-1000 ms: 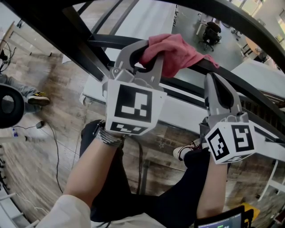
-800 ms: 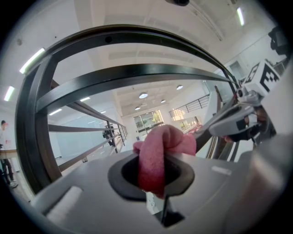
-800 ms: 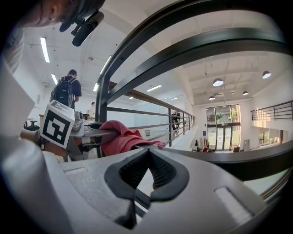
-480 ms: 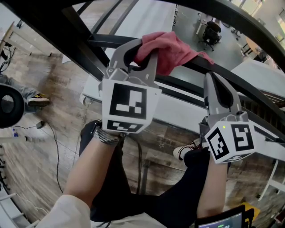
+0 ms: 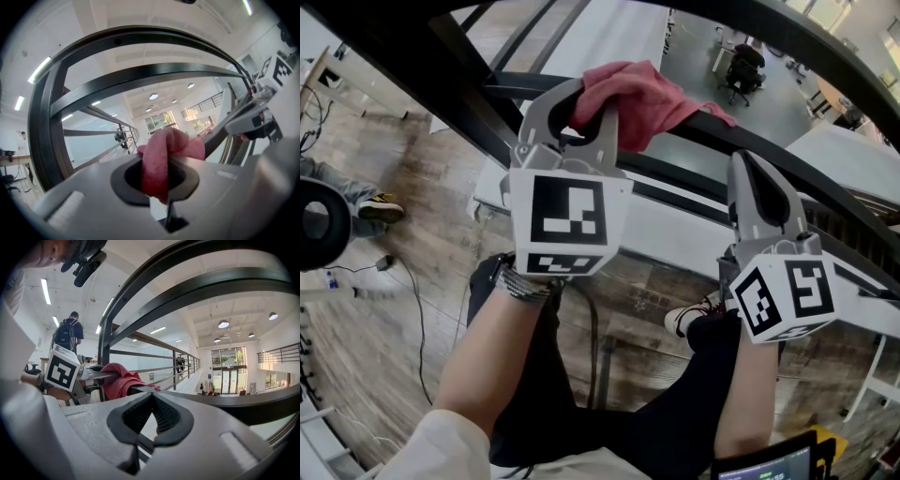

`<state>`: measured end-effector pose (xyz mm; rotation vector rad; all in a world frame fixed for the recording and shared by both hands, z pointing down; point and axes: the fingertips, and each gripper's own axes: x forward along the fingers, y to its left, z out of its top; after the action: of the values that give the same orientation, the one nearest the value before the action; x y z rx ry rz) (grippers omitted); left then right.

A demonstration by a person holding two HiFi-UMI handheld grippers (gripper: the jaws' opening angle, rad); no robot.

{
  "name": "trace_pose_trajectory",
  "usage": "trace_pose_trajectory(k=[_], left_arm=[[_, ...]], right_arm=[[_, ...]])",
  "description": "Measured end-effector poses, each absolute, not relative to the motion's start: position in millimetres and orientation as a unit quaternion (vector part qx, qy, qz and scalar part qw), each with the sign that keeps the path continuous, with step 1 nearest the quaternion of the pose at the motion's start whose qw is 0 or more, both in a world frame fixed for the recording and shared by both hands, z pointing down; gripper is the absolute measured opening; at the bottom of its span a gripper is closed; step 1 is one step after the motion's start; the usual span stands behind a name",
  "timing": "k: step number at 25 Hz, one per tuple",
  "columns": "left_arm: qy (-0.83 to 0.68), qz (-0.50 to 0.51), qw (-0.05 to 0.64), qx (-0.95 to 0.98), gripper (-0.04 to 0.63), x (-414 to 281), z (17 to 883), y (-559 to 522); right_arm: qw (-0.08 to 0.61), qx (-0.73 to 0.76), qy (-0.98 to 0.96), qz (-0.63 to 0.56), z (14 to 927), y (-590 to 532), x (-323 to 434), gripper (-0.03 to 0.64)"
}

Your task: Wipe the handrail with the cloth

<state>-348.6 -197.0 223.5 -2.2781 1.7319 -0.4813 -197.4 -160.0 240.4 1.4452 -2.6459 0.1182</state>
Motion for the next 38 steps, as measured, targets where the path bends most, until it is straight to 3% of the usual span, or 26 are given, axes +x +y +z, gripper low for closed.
trace_pose_trajectory(k=[10, 38], left_arm=[[0.622, -0.147, 0.101, -0.763, 0.031, -367, 222, -200], [0.579, -0.136, 0.115, -0.796, 0.029, -321, 221, -199]], right_arm=[[0.061, 0.478, -0.875, 0.038, 239, -160, -198, 0.002], [0.064, 0.479, -0.874, 0.038, 241, -156, -192, 0.002]])
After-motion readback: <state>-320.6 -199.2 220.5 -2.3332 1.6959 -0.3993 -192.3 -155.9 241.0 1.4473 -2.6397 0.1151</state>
